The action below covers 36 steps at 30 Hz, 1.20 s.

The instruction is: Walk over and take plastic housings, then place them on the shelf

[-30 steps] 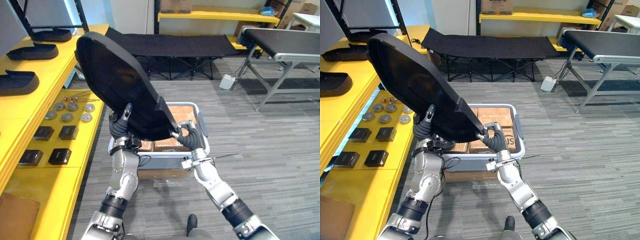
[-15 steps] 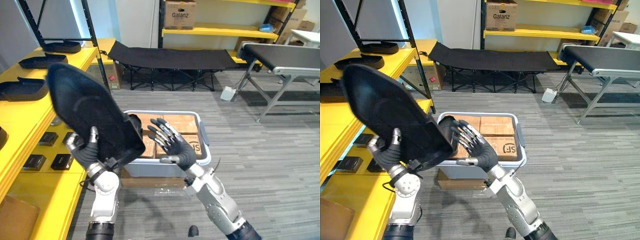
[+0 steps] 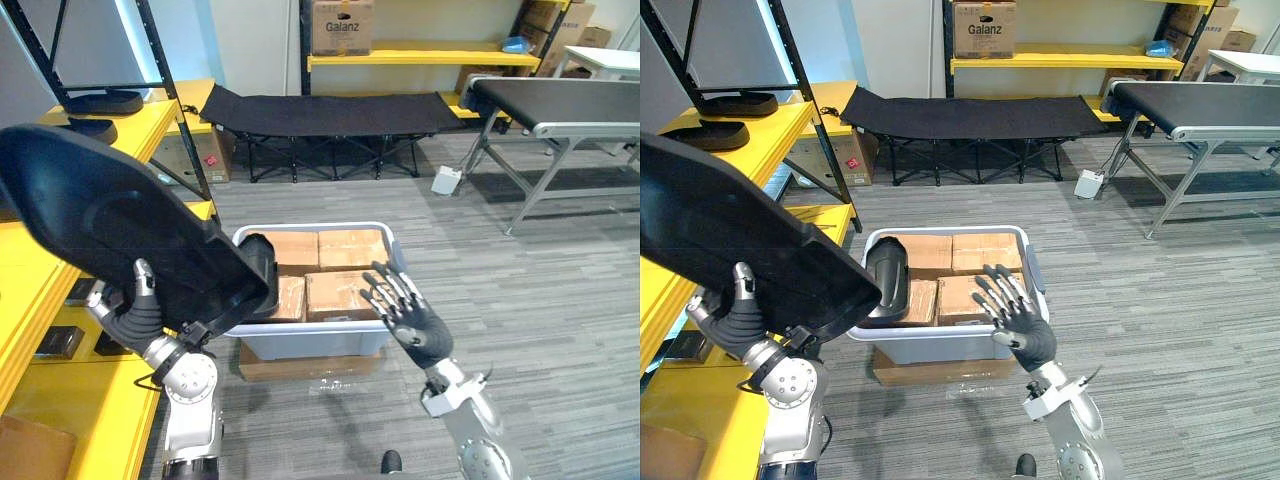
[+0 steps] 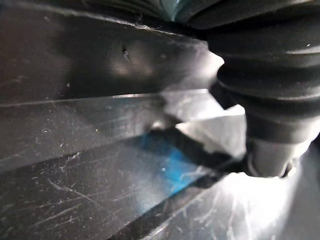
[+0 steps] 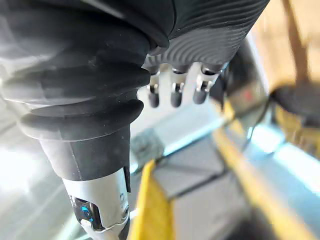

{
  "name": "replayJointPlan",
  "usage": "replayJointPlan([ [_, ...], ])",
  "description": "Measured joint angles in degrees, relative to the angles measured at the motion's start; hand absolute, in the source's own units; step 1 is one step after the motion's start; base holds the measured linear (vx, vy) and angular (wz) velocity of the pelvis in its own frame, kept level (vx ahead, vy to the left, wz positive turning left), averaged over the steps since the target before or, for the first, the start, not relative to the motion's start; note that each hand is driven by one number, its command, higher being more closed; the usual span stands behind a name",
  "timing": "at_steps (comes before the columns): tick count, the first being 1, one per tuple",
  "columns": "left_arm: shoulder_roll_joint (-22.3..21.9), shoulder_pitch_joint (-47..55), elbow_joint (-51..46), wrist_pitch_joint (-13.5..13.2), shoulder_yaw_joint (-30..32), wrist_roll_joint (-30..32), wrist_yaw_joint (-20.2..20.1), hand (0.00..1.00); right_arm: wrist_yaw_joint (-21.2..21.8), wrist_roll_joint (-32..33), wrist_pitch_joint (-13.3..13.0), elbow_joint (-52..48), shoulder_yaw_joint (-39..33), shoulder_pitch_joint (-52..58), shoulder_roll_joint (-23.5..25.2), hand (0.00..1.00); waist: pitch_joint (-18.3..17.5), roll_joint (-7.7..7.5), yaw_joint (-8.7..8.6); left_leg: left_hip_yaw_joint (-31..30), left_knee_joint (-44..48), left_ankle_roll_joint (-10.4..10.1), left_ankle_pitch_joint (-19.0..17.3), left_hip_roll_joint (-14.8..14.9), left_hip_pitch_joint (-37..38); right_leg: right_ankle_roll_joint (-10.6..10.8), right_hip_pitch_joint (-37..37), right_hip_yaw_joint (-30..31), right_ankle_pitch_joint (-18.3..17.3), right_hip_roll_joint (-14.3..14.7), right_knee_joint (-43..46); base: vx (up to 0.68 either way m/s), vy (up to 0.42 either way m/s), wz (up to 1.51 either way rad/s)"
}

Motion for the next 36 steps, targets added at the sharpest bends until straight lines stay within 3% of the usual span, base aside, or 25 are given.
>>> replayJointPlan([
  [7, -1.7, 6.8, -10.0, -1.4, -0.5, -2.3, -8.5, 1.0, -10.5, -7.6, -4.3, 5.8, 0.9, -3.2, 3.8, 0.0, 0.6, 0.98, 0.93, -1.5, 0.0, 0.3, -0.3, -0.1, -0.3, 0.4, 1.1, -1.5, -1.0, -0.3, -0.4, -0.01, 0.009, 0.1],
  [11, -1.9, 9.6, -13.1, -1.4, 0.1, -1.9, -10.0, 1.0, -11.8, -10.2, -4.5, 9.7, 3.7, -7.3, 3.8, 0.0, 0.5, 2.48, 2.58, -4.7, 0.3, 0.4, -0.3, -0.2, -2.1, 0.3, 2.1, -4.7, -1.9, -0.6, -0.4, 0.01, 0.012, 0.42],
  [12, -1.9, 10.1, -14.3, -1.3, 0.7, -1.6, -10.1, 1.0, -11.8, -10.1, -4.5, 10.8, 4.8, -8.8, 3.8, 0.0, 0.5, 2.72, 4.22, -6.8, 0.7, 0.4, -0.3, -0.2, -3.3, 0.5, 2.3, -6.5, -1.8, -0.7, -0.2, 0.05, 0.014, 0.61],
  [14, -2.1, 10.5, -15.4, -1.1, 2.3, -1.5, -10.5, 1.0, -12.0, -10.1, -4.4, 12.2, 5.7, -10.4, 3.9, 0.0, 0.5, 2.71, 5.57, -9.5, 1.6, 0.2, -0.1, -0.3, -5.0, 0.6, 2.9, -8.7, -1.6, -0.8, 0.1, 0.06, 0.021, 0.7],
  [16, -2.7, 13.0, -17.7, -1.0, 6.8, 0.4, -12.1, 1.0, -12.1, -10.5, -4.3, 14.1, 7.4, -11.8, 4.2, 0.0, 0.7, 2.42, 8.23, -13.0, 2.0, 0.3, -0.2, -1.0, -6.1, 0.7, 4.8, -12.9, -1.7, -1.4, 0.1, 0.04, 0.039, 0.77],
  [19, -2.4, 16.2, -19.7, -1.4, 12.4, 1.9, -14.7, 1.0, -12.2, -12.6, -4.4, 14.8, 10.5, -12.8, 4.3, 0.0, 1.1, 1.55, 10.91, -16.4, 2.0, 1.1, -0.4, -3.1, -6.7, 1.5, 7.0, -16.7, -2.3, -3.1, 0.1, 0.02, 0.07, 0.63],
  [23, -1.6, 17.0, -20.4, -2.3, 16.3, 1.5, -17.6, 1.0, -13.2, -15.2, -4.4, 16.9, 11.8, -16.0, 4.5, 0.0, 1.1, 1.08, 13.05, -20.2, 2.1, 2.0, -0.4, -5.3, -8.6, 2.7, 8.3, -19.5, -3.5, -4.7, 0.1, 0.02, 0.071, 0.54],
  [25, -1.5, 16.7, -20.4, -2.5, 16.4, -0.5, -19.3, 1.0, -14.9, -15.4, -4.5, 16.9, 11.1, -17.6, 4.4, 0.0, 1.2, 1.15, 13.09, -22.9, 2.1, 2.1, -0.1, -5.8, -10.0, 3.0, 8.5, -19.1, -5.5, -4.8, 1.4, 0.04, 0.042, 0.77],
  [28, -0.8, 14.6, -20.4, -2.5, 15.2, -3.1, -23.1, 1.0, -17.8, -15.1, -4.6, 16.8, 6.7, -16.5, 4.2, 0.0, 1.9, 0.87, 11.74, -30.3, 1.8, 0.8, 1.3, -6.3, -11.4, 2.8, 9.2, -12.5, -13.1, -4.4, 7.8, 0.08, 0.02, 1.17],
  [30, -0.8, 14.4, -20.4, -2.5, 14.6, -5.1, -25.3, 1.0, -18.6, -15.1, -4.5, 16.8, 3.9, -16.0, 3.6, 0.0, 2.4, 0.8, 11.63, -33.9, 1.7, 0.2, 1.7, -6.0, -11.2, 3.5, 9.8, -13.1, -16.9, -4.3, 12.5, 0.09, -0.074, 0.96],
  [33, -1.0, 17.2, -20.4, -2.5, 13.1, -6.4, -27.7, 1.0, -18.4, -15.1, -4.5, 16.6, 1.2, -15.9, 2.3, 0.0, 3.2, 1.74, 11.58, -35.6, 1.8, -0.2, 2.2, -6.1, -11.4, 3.6, 11.5, -16.0, -18.9, -4.1, 14.1, 0.06, -0.083, 0.53],
  [35, -1.0, 17.6, -20.4, -2.5, 12.1, -6.8, -30.2, 1.0, -18.2, -15.2, -4.5, 16.0, -0.7, -15.1, 2.3, 0.0, 3.9, 1.61, 11.14, -34.0, 1.9, 0.8, 4.1, -6.7, -12.4, 3.5, 13.2, -19.2, -19.4, -4.3, 14.0, 0.01, -0.057, 0.83],
  [36, -0.8, 16.8, -20.4, -2.5, 10.5, -6.8, -32.0, 1.0, -18.2, -15.2, -4.5, 14.5, -2.4, -13.5, 3.0, 0.0, 4.6, 0.94, 9.99, -29.2, 1.6, 3.1, 6.7, -7.3, -14.0, 3.3, 14.2, -22.7, -19.4, -4.4, 14.1, -0.02, -0.032, 1.34],
])
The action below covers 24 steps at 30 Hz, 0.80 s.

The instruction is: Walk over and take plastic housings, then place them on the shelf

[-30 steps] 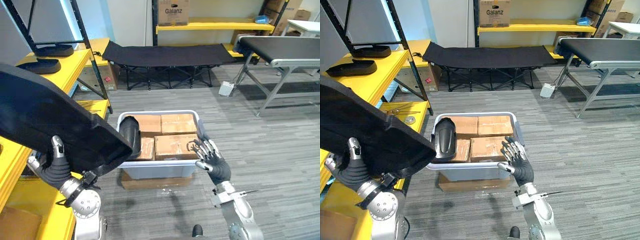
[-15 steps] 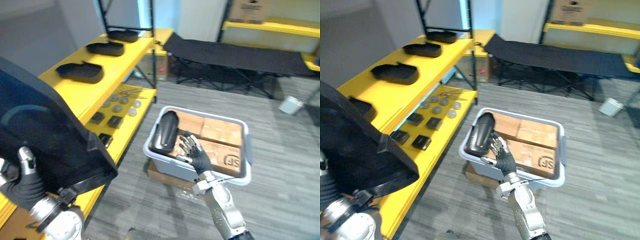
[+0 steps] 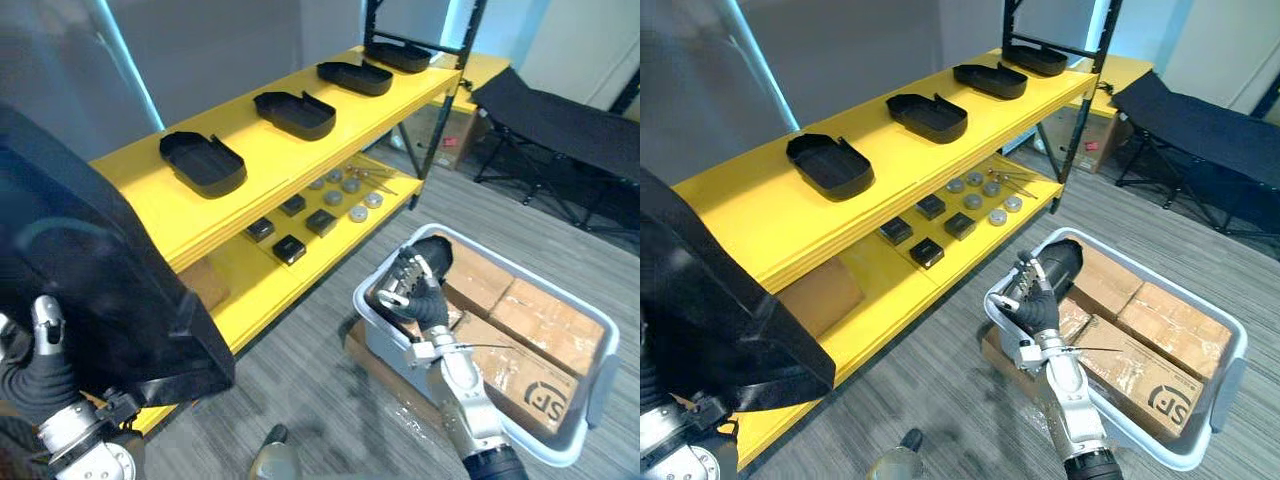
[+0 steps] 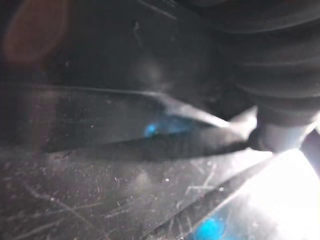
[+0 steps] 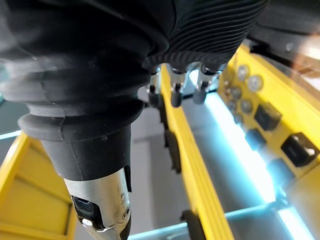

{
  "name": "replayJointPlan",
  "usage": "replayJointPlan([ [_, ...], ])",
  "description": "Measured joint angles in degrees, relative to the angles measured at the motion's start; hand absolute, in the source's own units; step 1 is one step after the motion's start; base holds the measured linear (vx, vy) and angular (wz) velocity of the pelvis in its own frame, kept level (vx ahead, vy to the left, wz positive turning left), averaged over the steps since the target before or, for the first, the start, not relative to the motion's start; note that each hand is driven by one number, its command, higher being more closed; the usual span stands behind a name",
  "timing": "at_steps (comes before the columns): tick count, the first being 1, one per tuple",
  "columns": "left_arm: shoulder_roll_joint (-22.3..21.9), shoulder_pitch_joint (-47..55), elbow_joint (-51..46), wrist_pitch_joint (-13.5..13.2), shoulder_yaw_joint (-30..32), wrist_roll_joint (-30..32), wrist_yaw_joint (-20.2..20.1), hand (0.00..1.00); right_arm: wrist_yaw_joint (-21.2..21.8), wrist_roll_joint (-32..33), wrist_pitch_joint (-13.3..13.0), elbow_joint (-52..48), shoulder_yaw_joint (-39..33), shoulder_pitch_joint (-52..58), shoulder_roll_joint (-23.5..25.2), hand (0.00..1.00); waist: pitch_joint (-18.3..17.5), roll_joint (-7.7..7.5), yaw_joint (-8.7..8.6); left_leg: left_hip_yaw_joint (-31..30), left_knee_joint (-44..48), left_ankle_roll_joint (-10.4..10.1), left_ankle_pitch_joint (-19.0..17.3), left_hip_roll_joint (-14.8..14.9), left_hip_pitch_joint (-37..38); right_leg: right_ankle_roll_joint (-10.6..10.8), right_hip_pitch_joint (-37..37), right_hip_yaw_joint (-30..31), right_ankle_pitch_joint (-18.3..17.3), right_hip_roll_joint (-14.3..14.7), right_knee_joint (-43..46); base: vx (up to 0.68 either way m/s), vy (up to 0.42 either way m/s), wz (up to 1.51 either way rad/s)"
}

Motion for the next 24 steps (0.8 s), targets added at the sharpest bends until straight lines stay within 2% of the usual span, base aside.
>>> replayJointPlan([
  [1, 0.0, -0.9, 0.0, -0.1, -1.4, -0.1, -1.8, 1.0, -0.1, 0.0, 0.0, -1.3, -1.7, 1.1, 0.4, 0.0, 1.2, -0.5, -0.56, 6.8, -0.7, 3.0, 2.1, 0.4, -0.8, -0.5, 0.6, -2.8, -0.3, -0.1, 0.6, -0.03, -0.025, 1.36],
  [3, 0.0, -1.1, 0.1, -0.4, -3.3, -0.2, -3.6, 1.0, -0.2, 0.1, 0.0, -2.3, -3.8, 2.2, 0.2, 0.0, 2.8, -0.22, -0.74, 13.7, -0.8, 5.0, 3.7, 1.0, -1.4, -0.8, 1.2, -4.6, -0.9, -0.4, 2.3, -0.08, 0.016, 0.86],
  [6, 0.0, 0.5, 0.2, -1.4, -4.7, -0.6, -3.7, 1.0, -0.2, 0.2, -1.2, -2.8, -4.7, 2.5, 0.4, 0.0, 4.0, -0.78, -0.54, 14.0, -0.5, 4.3, 4.1, -1.7, -1.5, 1.0, 0.9, -4.4, -4.0, -3.9, 6.0, -0.07, 0.044, 0.33],
  [8, 0.0, 0.4, 0.2, -1.9, -4.9, -0.5, -3.6, 1.0, -0.1, 0.1, -2.6, -2.8, -4.8, 2.0, 0.7, 0.0, 5.2, -0.6, -0.56, 14.2, 1.6, 4.2, 3.5, -2.8, -2.7, 0.9, 0.9, -4.3, -4.6, -5.3, 7.1, -0.07, 0.083, 0.22],
  [11, 0.1, 0.1, 0.1, -2.5, -4.8, -0.5, -3.5, 1.0, -0.3, 0.1, -3.9, -2.8, -4.8, 1.1, 2.2, 0.0, 6.9, -0.86, -0.07, 16.2, 11.2, 5.3, -1.1, -3.2, -6.9, 1.0, 1.4, -4.1, -4.7, -6.7, 7.4, -0.06, 0.152, 0.07],
  [13, 0.2, 0.1, 0.1, -2.5, -4.5, -0.5, -3.6, 1.0, -0.4, -0.2, -4.2, -2.8, -4.6, 1.0, 3.5, 0.0, 7.6, -1.79, 0.24, 17.4, 17.1, 6.2, -5.1, -3.7, -8.2, 0.5, 2.8, -4.3, -5.1, -7.9, 7.4, -0.01, 0.199, -0.02],
  [14, 0.7, 0.1, 0.1, -2.4, -4.0, -0.5, -3.6, 1.0, -0.5, -0.6, -4.2, -2.8, -4.6, 1.1, 4.3, 0.0, 8.1, -3.31, 0.42, 19.2, 20.5, 7.0, -8.0, -4.1, -8.3, -0.9, 4.1, -4.3, -5.5, -9.1, 7.2, 0.05, 0.156, 0.0],
  [15, 1.1, -0.3, 0.3, -2.5, -3.8, -0.5, -3.7, 1.0, -0.5, -0.6, -4.5, -3.0, -4.6, 1.3, 4.3, 0.0, 8.0, -3.03, 0.13, 19.9, 22.7, 7.6, -10.0, -4.0, -8.5, -3.1, 4.3, -3.7, -4.1, -9.7, 10.1, 0.08, 0.237, 0.17],
  [16, 1.1, -0.9, 0.8, -2.5, -3.8, -0.5, -3.9, 1.0, -0.5, -0.6, -4.8, -3.0, -4.5, 1.8, 4.0, 0.0, 8.0, -2.26, -0.19, 19.2, 24.3, 8.1, -11.3, -4.1, -8.5, -7.3, 2.3, -1.3, -1.3, -11.0, 16.0, 0.06, 0.155, 0.3],
  [17, 1.4, -1.3, 0.9, -2.4, -3.7, -0.5, -3.9, 1.0, -0.5, -0.6, -5.1, -3.0, -4.3, 2.4, 4.1, 0.0, 7.8, -2.18, -0.28, 18.9, 24.0, 8.7, -11.8, -4.3, -8.1, -11.4, -1.3, 2.1, 3.0, -12.3, 21.9, 0.11, 0.375, 0.29],
  [18, 2.1, -2.0, 0.9, -2.4, -3.4, 0.0, -3.6, 1.0, -0.3, -0.6, -5.6, -3.2, -4.2, 2.7, 4.3, 0.0, 7.7, -2.55, -0.37, 18.9, 22.3, 9.3, -12.1, -4.4, -6.8, -14.3, -5.7, 6.7, 11.0, -13.4, 27.8, 0.16, 0.358, 0.17],
  [19, 3.4, -2.7, 1.2, -2.2, -3.0, 0.3, -3.3, 1.0, 0.4, -0.6, -6.4, -3.3, -3.5, 2.6, 4.7, 0.0, 7.8, -2.69, -0.34, 18.5, 20.0, 9.8, -12.1, -4.2, -5.1, -12.8, -9.7, 10.6, 14.7, -13.7, 33.2, 0.2, 0.4, 0.09],
  [20, 3.7, -3.2, 1.4, -2.1, -3.0, 0.5, -2.7, 1.0, 1.1, -0.6, -6.6, -3.4, -3.5, 2.5, 4.9, 0.0, 7.8, -2.83, -0.33, 18.3, 18.8, 10.6, -11.8, -4.3, -3.9, -12.2, -11.6, 11.9, 13.0, -13.3, 36.6, 0.2, 0.245, 0.08],
  [21, 4.6, -3.8, 1.8, -1.8, -2.9, 0.7, -1.2, 1.0, 2.4, -0.6, -6.8, -3.4, -3.5, 1.8, 4.8, 0.0, 7.9, -2.58, -0.52, 17.9, 16.2, 11.8, -11.1, -4.3, -1.0, -10.3, -14.0, 13.3, 8.0, -11.3, 40.7, 0.2, 0.246, 0.11],
  [22, 4.8, -4.0, 1.8, -1.6, -2.8, 0.7, 0.2, 1.0, 3.4, -0.6, -7.4, -3.7, -3.6, 1.3, 4.7, 0.0, 7.7, -2.41, -1.09, 17.4, 13.5, 12.2, -10.7, -4.5, 1.5, -9.3, -15.4, 13.3, 4.7, -8.7, 40.9, 0.19, 0.248, 0.17],
  [24, 5.8, -5.2, 2.0, -1.0, -1.9, 0.6, 1.6, 1.0, 3.5, -2.1, -8.4, -5.6, -3.8, 0.5, 4.1, 0.0, 7.6, -2.28, -1.89, 16.7, 10.3, 11.4, -10.2, -5.3, 4.1, -8.2, -18.1, 13.5, 1.2, -4.8, 36.4, 0.25, 0.215, 0.28],
])
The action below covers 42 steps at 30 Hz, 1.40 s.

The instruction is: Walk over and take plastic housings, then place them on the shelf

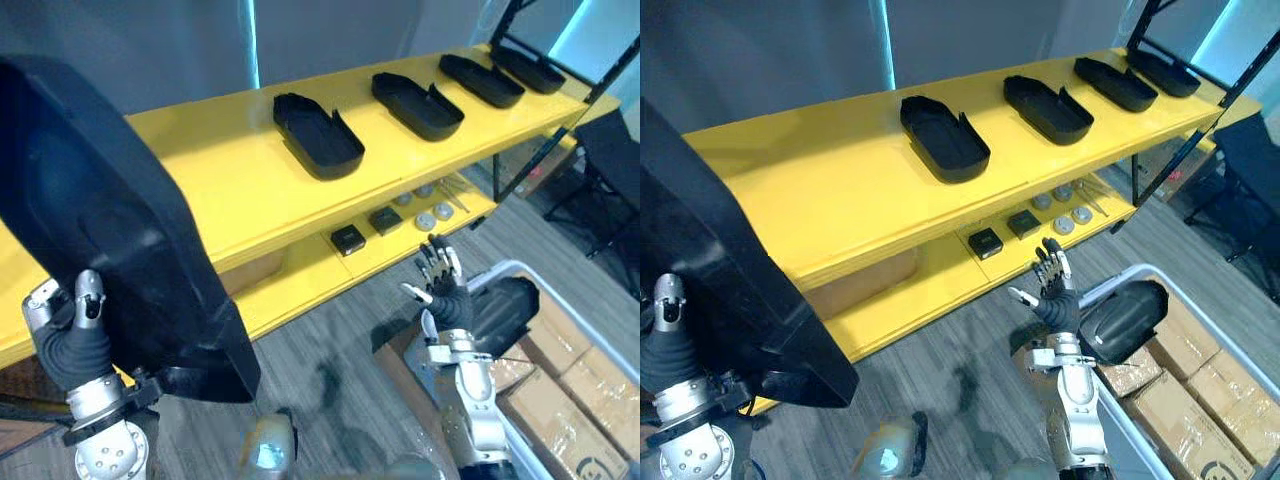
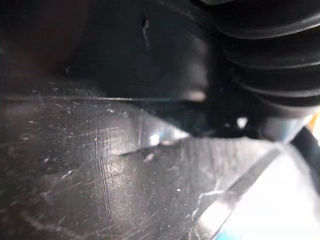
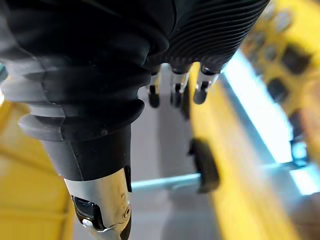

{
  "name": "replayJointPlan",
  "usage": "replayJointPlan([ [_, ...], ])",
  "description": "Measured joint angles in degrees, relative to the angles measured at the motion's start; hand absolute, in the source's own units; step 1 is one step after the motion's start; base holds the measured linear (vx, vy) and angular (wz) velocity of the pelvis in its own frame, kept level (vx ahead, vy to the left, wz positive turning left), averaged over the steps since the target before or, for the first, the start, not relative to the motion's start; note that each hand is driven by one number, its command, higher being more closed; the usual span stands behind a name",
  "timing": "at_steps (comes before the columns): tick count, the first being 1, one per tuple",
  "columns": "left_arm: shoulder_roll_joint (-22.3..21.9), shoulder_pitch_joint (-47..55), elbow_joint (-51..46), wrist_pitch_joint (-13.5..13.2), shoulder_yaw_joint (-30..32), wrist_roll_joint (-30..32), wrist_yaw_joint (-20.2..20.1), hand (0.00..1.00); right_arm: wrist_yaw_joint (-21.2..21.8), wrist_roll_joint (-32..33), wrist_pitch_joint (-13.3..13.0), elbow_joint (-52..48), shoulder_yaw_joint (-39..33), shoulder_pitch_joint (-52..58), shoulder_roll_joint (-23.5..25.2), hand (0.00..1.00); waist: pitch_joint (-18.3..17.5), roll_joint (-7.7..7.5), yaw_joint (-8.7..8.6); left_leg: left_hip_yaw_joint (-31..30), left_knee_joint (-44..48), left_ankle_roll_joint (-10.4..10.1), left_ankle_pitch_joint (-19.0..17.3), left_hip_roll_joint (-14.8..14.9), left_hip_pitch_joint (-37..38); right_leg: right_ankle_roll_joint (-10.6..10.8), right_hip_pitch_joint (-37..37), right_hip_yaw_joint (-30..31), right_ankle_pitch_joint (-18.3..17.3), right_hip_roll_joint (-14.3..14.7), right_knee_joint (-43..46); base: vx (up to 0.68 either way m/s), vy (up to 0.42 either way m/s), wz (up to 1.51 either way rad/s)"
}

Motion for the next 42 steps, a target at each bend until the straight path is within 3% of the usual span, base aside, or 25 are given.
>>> replayJointPlan([
  [3, 2.5, -5.0, 1.3, 1.6, -0.5, -0.1, 1.8, 1.0, -0.1, -2.0, -0.6, -3.7, -0.9, -2.4, -2.6, 0.0, -0.2, 0.13, -1.12, -3.6, -2.3, -0.1, 0.1, -2.2, 1.2, 1.3, -4.5, 5.9, -0.9, 5.6, -15.4, 0.22, 0.076, 0.59],
  [7, 3.3, -8.9, 4.9, 4.2, -3.0, 0.1, 3.3, 1.0, 0.1, -2.0, -0.7, -4.8, -2.6, -4.0, -4.3, 0.0, -1.4, 0.27, -3.4, -11.0, -3.4, -0.6, -0.2, -5.0, 3.8, 2.9, -5.2, 15.6, 0.2, 8.4, -26.0, 0.29, -0.125, 1.3],
  [8, 3.3, -8.2, 5.2, 4.9, -3.5, 0.1, 3.6, 1.0, 0.4, -2.0, -0.9, -6.5, -2.8, -3.9, -5.0, 0.0, -3.6, -0.17, -3.89, -15.1, -3.6, -1.9, -1.0, -5.6, 3.6, 3.3, -4.8, 17.7, 2.0, 9.6, -31.2, 0.32, -0.258, 1.24],
  [10, 3.4, -7.9, 5.1, 4.9, -3.6, 0.1, 3.4, 1.0, 0.4, -2.0, -1.7, -8.3, -2.8, -4.1, -5.5, 0.0, -4.5, -1.39, -3.84, -16.9, -3.3, -3.2, -1.9, -6.5, 3.6, 2.3, -3.4, 17.7, 7.7, 9.3, -34.3, 0.28, -0.284, 1.06],
  [11, 1.3, -7.0, 5.9, 4.9, -4.1, -0.1, 3.1, 1.0, 0.7, -1.9, -2.6, -8.8, -2.8, -4.9, -6.9, 0.0, -4.8, 0.79, -3.55, -17.1, -2.0, -5.0, -2.9, -4.8, 3.3, 3.8, -1.7, 15.1, 8.1, 10.3, -34.9, 0.32, -0.35, 0.95],
  [12, -0.2, -5.1, 5.9, 4.9, -4.4, -0.6, 2.1, 1.0, 1.1, -1.8, -2.6, -9.0, -2.9, -5.7, -8.0, 0.0, -6.0, 2.77, -3.72, -15.0, -2.2, -5.8, -3.3, -2.7, 2.8, 3.1, 0.1, 13.2, 7.7, 11.5, -36.7, 0.3, -0.321, 0.96],
  [13, -1.1, -4.4, 5.9, 4.8, -4.5, -1.3, 0.9, 1.0, 1.2, -1.8, -2.6, -9.0, -3.2, -5.9, -8.7, 0.0, -6.5, 3.7, -3.73, -12.7, -2.6, -6.1, -3.3, -1.0, 2.7, 2.9, 1.5, 11.0, 7.6, 12.2, -38.1, 0.22, -0.208, 0.81],
  [16, -2.9, -4.1, 5.3, 4.5, -4.5, -3.0, -1.8, 1.0, 1.0, -1.9, -2.4, -9.5, -5.5, -5.8, -9.6, 0.0, -7.2, 5.02, -4.67, -0.8, -5.2, -7.4, -1.1, 4.9, 3.4, 1.9, 7.6, 4.6, 7.0, 13.5, -41.7, 0.15, -0.15, 0.95],
  [18, -3.0, -3.4, 4.1, 3.5, -4.5, -3.6, -3.2, 1.0, 0.4, -2.0, -2.1, -11.0, -6.1, -5.8, -9.5, 0.0, -7.5, 5.15, -3.71, 0.1, -6.6, -7.3, -0.3, 4.7, 3.9, 1.9, 8.0, 4.4, 7.0, 13.4, -42.5, 0.09, -0.048, 0.28],
  [22, -2.5, -2.9, 2.5, 3.5, -4.5, -2.0, -4.3, 1.0, -0.3, -1.9, -2.1, -13.4, -6.2, -5.4, -6.9, 0.0, -7.0, 2.46, -3.6, 0.5, -8.4, -7.1, 0.7, 3.8, 5.0, 2.1, 8.1, 4.7, 7.1, 12.8, -43.2, 0.04, 0.028, -0.01],
  [26, -2.2, -2.1, 2.2, 4.4, -3.6, 3.8, -3.7, 1.0, -0.1, -1.6, -2.2, -16.0, -6.2, -3.4, -4.5, 0.0, -7.3, 1.66, -4.26, 3.2, -9.8, -7.1, 0.7, 3.7, 7.6, 2.2, 8.3, 7.3, 7.2, 12.8, -43.3, 0.01, 0.023, -0.36],
  [31, 3.0, -5.7, 3.9, 8.7, -1.4, 8.2, -2.3, 1.0, 1.3, 0.7, -2.2, -17.6, -6.1, 1.6, -3.5, 0.0, -7.3, 2.22, -6.51, 5.5, -10.7, -7.1, 0.7, 3.8, 8.8, 2.6, 7.6, 9.6, 7.4, 13.0, -43.5, -0.03, -0.001, -0.29],
  [36, 8.2, -18.7, 19.6, 15.1, -1.4, 9.2, 5.2, 1.0, 4.1, 3.8, -1.0, -17.5, -3.6, 2.0, -4.5, 0.0, -7.4, 4.36, -8.05, 8.4, -10.8, -7.0, 0.8, 3.8, 8.8, 2.6, 5.0, 12.7, 7.7, 13.2, -42.1, -0.04, 0.005, -0.27],
  [42, 16.9, -32.9, 38.9, 23.6, -1.9, 10.9, 11.1, 1.0, 9.9, 5.7, 0.7, -16.8, -0.2, 1.9, -9.0, 0.0, -6.7, 5.57, -10.49, 9.7, -10.9, -6.8, 1.0, 3.5, 8.5, 2.6, 2.8, 14.8, 7.6, 13.1, -40.5, -0.01, 0.003, -0.17],
])
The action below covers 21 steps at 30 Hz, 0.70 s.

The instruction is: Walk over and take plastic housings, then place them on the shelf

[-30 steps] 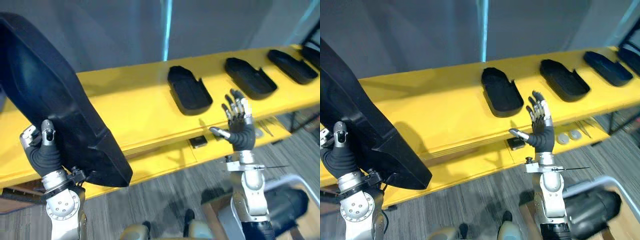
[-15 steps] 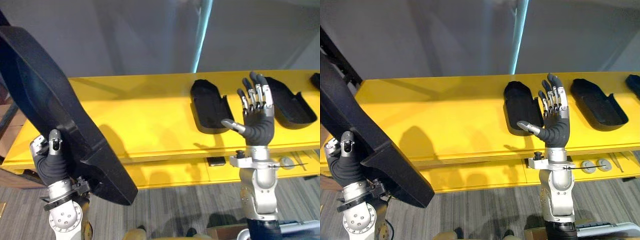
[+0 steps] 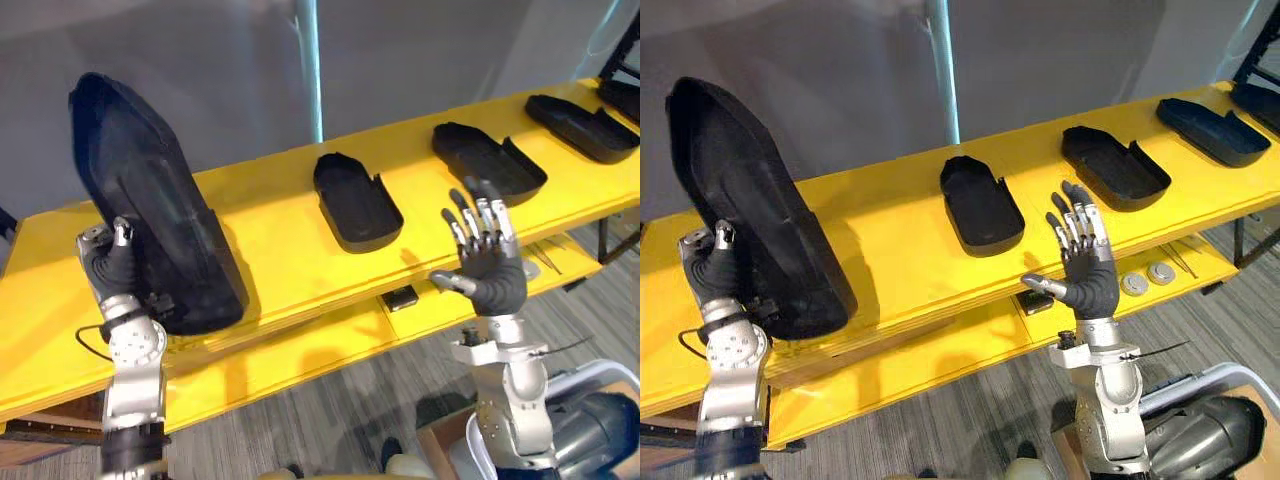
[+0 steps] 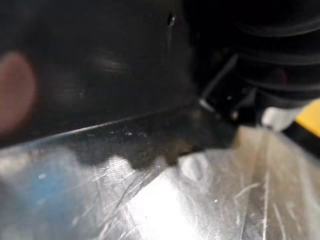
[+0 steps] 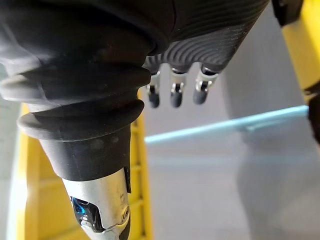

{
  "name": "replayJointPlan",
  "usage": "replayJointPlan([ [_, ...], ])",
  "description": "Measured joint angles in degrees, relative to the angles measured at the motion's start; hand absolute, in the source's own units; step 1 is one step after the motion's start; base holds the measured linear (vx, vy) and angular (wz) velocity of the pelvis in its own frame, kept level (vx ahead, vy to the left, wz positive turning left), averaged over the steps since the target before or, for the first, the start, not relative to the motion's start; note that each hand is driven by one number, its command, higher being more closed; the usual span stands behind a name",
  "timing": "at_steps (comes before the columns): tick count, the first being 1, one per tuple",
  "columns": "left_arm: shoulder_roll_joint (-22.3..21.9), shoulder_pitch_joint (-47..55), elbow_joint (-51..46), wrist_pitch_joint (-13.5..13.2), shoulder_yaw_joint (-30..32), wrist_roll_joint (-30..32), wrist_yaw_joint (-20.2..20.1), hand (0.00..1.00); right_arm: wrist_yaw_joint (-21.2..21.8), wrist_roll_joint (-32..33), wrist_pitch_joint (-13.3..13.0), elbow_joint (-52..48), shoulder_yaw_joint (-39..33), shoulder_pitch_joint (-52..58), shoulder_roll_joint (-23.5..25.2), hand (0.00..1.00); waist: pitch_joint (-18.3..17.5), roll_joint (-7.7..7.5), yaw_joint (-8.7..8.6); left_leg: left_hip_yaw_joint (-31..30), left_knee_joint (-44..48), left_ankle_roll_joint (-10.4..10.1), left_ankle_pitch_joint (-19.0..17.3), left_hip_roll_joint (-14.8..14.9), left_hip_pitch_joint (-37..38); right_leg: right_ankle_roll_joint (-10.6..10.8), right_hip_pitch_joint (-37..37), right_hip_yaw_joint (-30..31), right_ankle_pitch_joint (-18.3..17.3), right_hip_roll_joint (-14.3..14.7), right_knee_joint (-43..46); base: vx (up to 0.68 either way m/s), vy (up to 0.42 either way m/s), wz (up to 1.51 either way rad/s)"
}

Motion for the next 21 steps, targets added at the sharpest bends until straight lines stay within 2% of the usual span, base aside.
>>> replayJointPlan([
  [4, 4.9, -8.4, 12.7, 3.9, -0.3, -3.0, 1.5, 1.0, 3.8, 0.5, 0.5, 0.0, 3.8, -0.6, -2.5, 0.0, 0.6, 1.04, -0.94, 0.0, 0.0, 0.1, 0.1, -0.5, -0.1, 0.0, -1.1, 1.0, 0.0, 0.0, 0.7, -0.02, 0.007, -0.13],
  [7, 5.9, -11.0, 16.2, 6.7, -0.8, -4.6, 1.0, 1.0, 5.7, 1.6, 1.2, 0.0, 7.5, -2.0, -3.1, 0.0, 1.0, 1.73, -1.93, -0.2, -0.1, 0.4, 0.4, -0.9, -0.3, 0.0, -1.6, 1.2, 0.0, 0.0, 1.0, 0.0, 0.0, 0.0],
  [9, 6.2, -12.7, 18.1, 8.2, -1.8, -4.6, 0.5, 1.0, 6.3, 1.6, 1.6, 0.0, 9.8, -2.9, -3.1, 0.0, 1.2, 1.86, -2.0, -0.5, -0.2, 0.6, 0.9, -1.1, -1.2, 0.1, -2.5, 1.4, 0.0, -0.2, 1.3, -0.02, -0.003, 0.01],
  [13, 6.6, -14.6, 21.4, 12.3, -2.9, -4.6, -2.3, 1.0, 7.0, 1.6, 3.1, 0.0, 13.0, -4.8, -3.3, 0.0, 3.3, 2.5, -2.33, -1.4, -0.1, 0.8, 1.2, -1.3, -1.6, 0.1, -3.5, 2.0, 0.0, -0.2, 2.3, -0.05, -0.011, -0.02],
  [17, 7.3, -16.6, 25.4, 16.9, -3.3, -4.5, -6.7, 1.0, 7.4, 1.4, 4.3, 0.0, 16.8, -6.8, -4.0, 0.0, 5.7, 3.18, -3.07, -1.7, -0.2, 1.4, 2.2, -1.8, -3.0, 0.0, -5.4, 2.2, 0.0, -0.7, 3.5, -0.06, -0.007, 0.0],
  [21, 8.4, -19.1, 27.7, 18.8, -4.8, -4.0, -10.5, 1.0, 6.4, 1.4, 5.6, 0.0, 19.0, -9.1, -4.0, 0.0, 8.7, 2.89, -3.46, -1.5, -0.4, 1.6, 3.2, -2.3, -4.2, -0.3, -8.1, 3.2, -0.3, -1.2, 5.7, -0.08, -0.007, -0.02],
])
